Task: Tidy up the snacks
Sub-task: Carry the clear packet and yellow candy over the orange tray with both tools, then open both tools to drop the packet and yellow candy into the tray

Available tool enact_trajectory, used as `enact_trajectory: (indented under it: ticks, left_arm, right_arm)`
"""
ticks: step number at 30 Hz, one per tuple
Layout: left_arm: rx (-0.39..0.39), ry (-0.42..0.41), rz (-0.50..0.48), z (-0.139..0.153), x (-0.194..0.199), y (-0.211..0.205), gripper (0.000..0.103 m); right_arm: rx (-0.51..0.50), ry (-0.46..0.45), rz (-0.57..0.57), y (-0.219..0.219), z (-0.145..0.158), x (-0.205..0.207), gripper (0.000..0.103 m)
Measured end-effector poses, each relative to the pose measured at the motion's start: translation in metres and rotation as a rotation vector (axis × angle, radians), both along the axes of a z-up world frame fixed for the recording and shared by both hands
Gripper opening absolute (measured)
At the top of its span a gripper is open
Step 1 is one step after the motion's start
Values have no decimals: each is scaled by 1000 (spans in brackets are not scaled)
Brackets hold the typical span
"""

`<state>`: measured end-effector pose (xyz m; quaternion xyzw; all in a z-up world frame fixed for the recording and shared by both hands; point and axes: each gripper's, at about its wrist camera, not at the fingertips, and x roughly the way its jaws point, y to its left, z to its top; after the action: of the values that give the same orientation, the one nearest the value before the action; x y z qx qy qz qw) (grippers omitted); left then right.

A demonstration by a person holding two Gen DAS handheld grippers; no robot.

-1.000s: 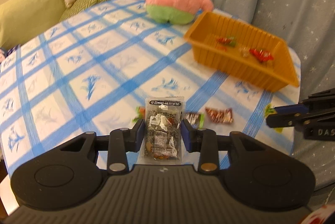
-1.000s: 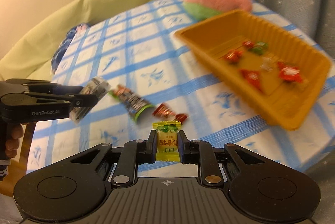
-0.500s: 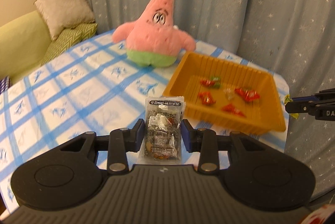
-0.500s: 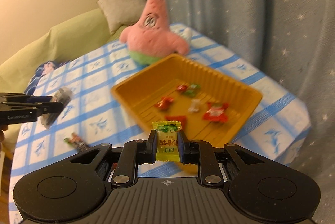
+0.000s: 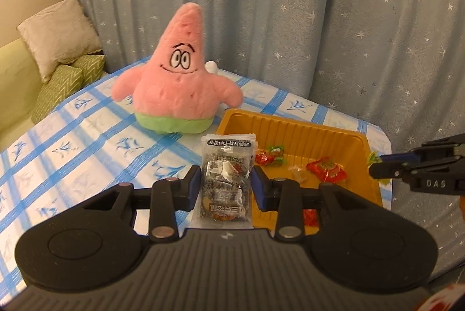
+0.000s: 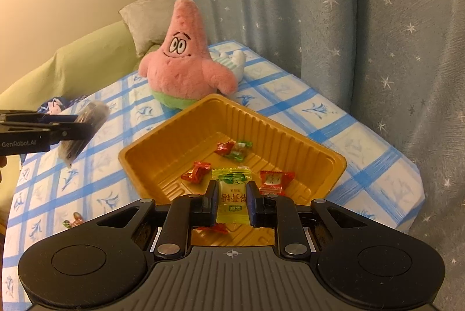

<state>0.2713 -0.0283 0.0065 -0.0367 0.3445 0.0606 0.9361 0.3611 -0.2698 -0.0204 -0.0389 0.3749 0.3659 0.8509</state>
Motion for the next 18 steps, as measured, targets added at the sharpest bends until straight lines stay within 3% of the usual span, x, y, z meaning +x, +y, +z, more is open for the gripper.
enact_trajectory:
  ticks: [18]
  left_arm:
    - [1,54,-43,-16,51,-7,34]
  right_arm:
    - [-73,113,34,23,-42,31,20]
